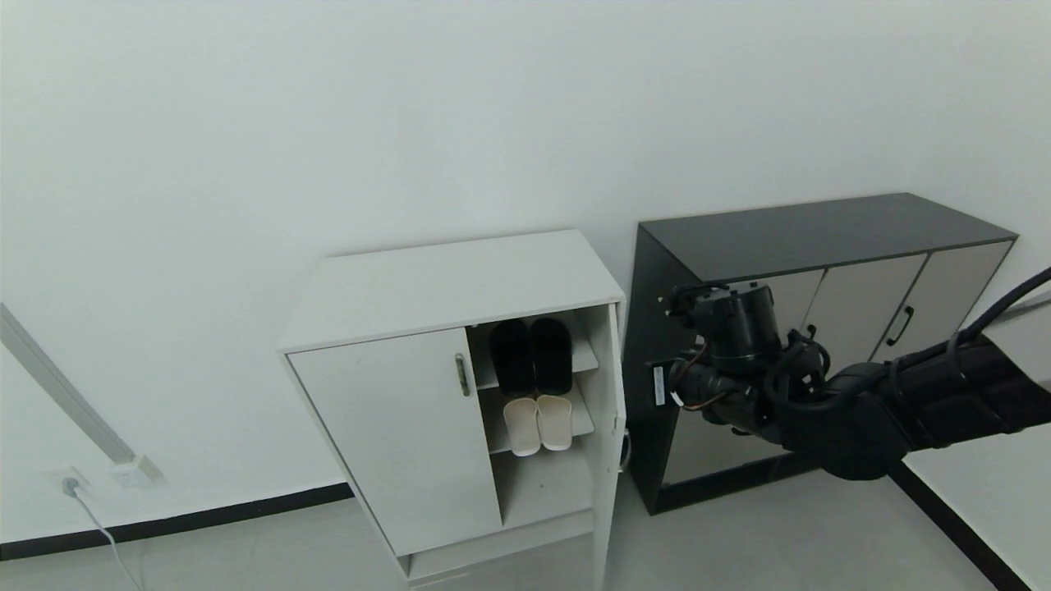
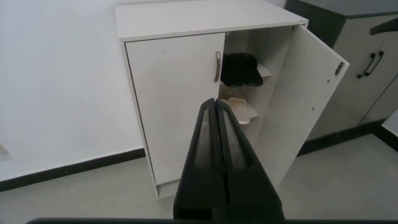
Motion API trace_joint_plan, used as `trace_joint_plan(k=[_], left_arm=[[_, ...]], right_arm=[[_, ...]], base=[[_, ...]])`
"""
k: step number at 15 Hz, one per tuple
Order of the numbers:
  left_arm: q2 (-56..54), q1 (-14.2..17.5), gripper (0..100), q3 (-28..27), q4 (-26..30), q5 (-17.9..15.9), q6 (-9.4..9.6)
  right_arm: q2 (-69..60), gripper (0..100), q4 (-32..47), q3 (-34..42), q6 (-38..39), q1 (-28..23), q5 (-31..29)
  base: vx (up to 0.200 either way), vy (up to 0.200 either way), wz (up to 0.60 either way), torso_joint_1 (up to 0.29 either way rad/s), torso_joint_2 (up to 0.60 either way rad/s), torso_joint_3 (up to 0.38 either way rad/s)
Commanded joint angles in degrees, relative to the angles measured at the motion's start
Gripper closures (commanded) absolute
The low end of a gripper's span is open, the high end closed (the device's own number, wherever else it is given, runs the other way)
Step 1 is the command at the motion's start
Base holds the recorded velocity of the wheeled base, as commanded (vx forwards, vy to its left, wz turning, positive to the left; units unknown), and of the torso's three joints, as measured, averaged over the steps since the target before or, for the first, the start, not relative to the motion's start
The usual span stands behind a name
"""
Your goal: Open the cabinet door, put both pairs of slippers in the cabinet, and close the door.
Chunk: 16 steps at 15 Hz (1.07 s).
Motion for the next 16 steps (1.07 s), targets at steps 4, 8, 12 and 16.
trace_joint_plan(k=[4,8,12,16], left_arm=[[0.07,0.01,100,0.01,0.00,-0.02,-0.02],[0.07,0.01,100,0.01,0.00,-0.02,-0.02],[0.07,0.01,100,0.01,0.00,0.07,-0.02],[0.07,0.01,100,0.01,0.00,-0.02,0.07]], right_arm=[[-1.81,100,-1.05,3.21,-0.03,0.58,0.45],[-2.07,100,-2.01,4.79,0.06,0.93,2.12],[-2.68,100,-5.97,7.96,-0.20,0.06,4.06],[-6.29,100,-5.62,12.00,-1.35,-0.74,3.88]], base=[[0.000,0.000,0.00,0.000,0.00,0.000],[0.000,0.000,0.60,-0.001,0.00,0.004],[0.000,0.000,0.00,0.000,0.00,0.000],[0.000,0.000,0.00,0.000,0.00,0.000]])
